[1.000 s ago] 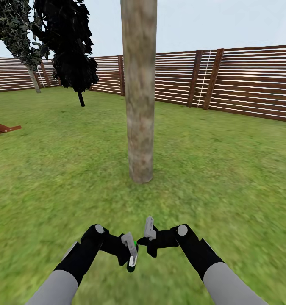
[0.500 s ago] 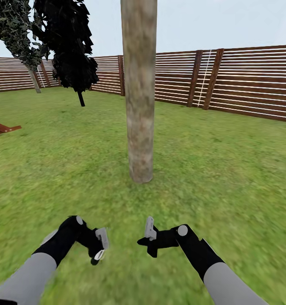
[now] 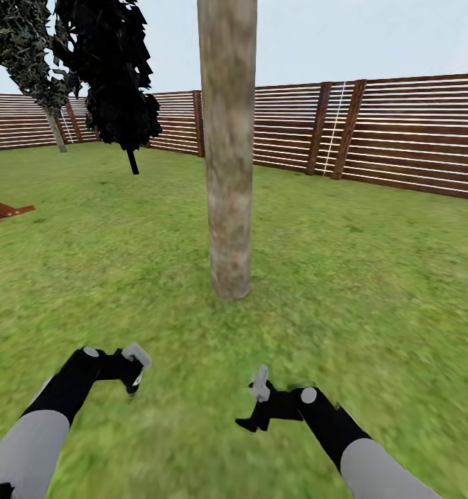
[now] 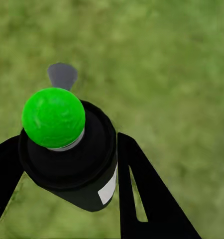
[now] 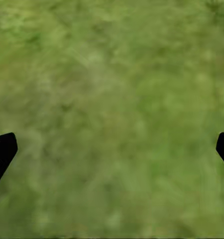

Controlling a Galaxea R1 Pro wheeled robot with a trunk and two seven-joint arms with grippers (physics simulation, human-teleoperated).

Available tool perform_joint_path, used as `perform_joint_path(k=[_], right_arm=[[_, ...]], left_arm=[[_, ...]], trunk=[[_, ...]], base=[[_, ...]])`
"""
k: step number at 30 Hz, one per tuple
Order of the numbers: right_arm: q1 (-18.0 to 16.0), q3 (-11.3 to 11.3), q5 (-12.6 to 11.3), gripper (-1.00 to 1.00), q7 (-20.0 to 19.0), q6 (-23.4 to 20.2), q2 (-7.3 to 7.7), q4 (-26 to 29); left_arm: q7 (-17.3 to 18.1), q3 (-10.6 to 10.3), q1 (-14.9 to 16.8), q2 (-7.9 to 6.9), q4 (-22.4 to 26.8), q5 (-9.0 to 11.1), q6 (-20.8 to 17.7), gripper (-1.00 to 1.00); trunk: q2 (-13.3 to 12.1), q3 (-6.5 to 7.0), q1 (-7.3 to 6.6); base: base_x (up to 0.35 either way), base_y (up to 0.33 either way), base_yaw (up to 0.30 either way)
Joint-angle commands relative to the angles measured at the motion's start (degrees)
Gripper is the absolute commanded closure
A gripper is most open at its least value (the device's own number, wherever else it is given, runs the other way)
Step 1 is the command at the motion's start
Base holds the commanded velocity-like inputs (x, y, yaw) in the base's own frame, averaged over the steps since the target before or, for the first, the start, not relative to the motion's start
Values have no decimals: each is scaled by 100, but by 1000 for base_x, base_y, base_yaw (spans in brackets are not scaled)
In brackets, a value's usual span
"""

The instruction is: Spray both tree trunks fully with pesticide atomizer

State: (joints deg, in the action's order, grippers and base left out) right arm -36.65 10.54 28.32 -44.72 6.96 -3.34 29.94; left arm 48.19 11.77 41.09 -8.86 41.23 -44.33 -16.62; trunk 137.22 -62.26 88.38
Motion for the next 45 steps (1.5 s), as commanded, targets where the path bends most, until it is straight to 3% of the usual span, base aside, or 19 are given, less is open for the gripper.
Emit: perform_joint_path(k=[1, 2, 3, 4, 6, 7, 9, 11, 12, 14, 17, 19, 22, 26, 28, 42, 44, 45], right_arm=[[-1, -577, -15, -100, 874, 91, 19, -487], [-1, -1249, -17, -100, 1444, 278, 76, -792], [3, -1754, -15, -100, 1721, 491, 126, -963], [11, -2454, -13, -100, 1974, 894, 178, -1148], [156, -3419, -10, -100, 2177, 1673, 299, -1291], [379, -3827, -11, -100, 2219, 2123, 404, -1321], [682, -4436, -11, -100, 2245, 2613, 637, -1339], [912, -5126, -11, -100, 2254, 2770, 813, -1342], [1093, -5585, -11, -100, 2256, 2819, 855, -1331], [1281, -6097, -11, -100, 2258, 3071, 901, -1314], [1382, -6171, -11, -100, 2258, 3133, 980, -1308], [1400, -6179, -11, -100, 2258, 3142, 1111, -1316], [1412, -6193, -11, -100, 2258, 3144, 1171, -1330], [1421, -6667, -11, -100, 2249, 3138, 1175, -1339], [1423, -6774, -11, -100, 2246, 3140, 1170, -1334], [1423, -6793, -11, -100, 2234, 3145, 1116, -1333], [1423, -6791, -5, -100, 2225, 3145, 1109, -1333], [1423, -6790, -1, -100, 2215, 3145, 1107, -1333]], left_arm=[[-378, 154, 2, 39, -17, 280, 7, 100], [-656, 261, -18, 60, -46, 589, 28, 100], [-850, 304, -72, 77, -61, 825, 43, 100], [-1155, 334, -194, 127, -74, 1190, 64, 100], [-1819, 361, -376, 244, -90, 1677, 210, 100], [-2202, 369, -440, 326, -121, 1831, 443, 100], [-2556, 379, -569, 453, -222, 1924, 777, 100], [-2669, 385, -759, 531, -277, 2005, 900, 100], [-2696, 387, -877, 615, -457, 2196, 993, 100], [-2801, 386, -970, 704, -781, 2412, 1568, 100], [-2883, 387, -1073, 717, -922, 2439, 1687, 100], [-2972, 387, -1106, 787, -997, 2434, 1699, 100], [-3422, 386, -1130, 850, -1026, 2442, 1712, 100], [-3534, 379, -1143, 859, -1029, 2439, 1717, 100], [-3544, 379, -1146, 859, -1030, 2438, 1715, 100], [-3553, 381, -1344, 862, -943, 2405, 1657, 100], [-3558, 391, -1341, 869, -941, 2416, 1589, 100], [-3561, 397, -1306, 872, -936, 2408, 1315, 100]], trunk=[[0, 0, 0], [0, 0, 0], [0, 0, 0], [0, 0, 0], [0, 0, 0], [0, 0, 0], [0, 0, 0], [0, 0, 0], [0, 0, 0], [0, 0, 0], [0, 0, 0], [0, 0, 0], [0, 0, 0], [0, 0, 0], [0, 0, 0], [0, 0, 0], [0, 0, 0], [0, 0, 0]], base=[[0, 0, 0], [0, 0, 0], [0, 0, 0], [0, 0, 0], [0, 0, 0], [0, 0, 0], [0, 0, 0], [0, 0, 0], [0, 0, 0], [0, 0, 0], [0, 0, 0], [0, 0, 0], [0, 0, -13], [0, 0, -228], [0, 0, -294], [218, 0, -263], [338, 0, -37], [218, 0, -3]])
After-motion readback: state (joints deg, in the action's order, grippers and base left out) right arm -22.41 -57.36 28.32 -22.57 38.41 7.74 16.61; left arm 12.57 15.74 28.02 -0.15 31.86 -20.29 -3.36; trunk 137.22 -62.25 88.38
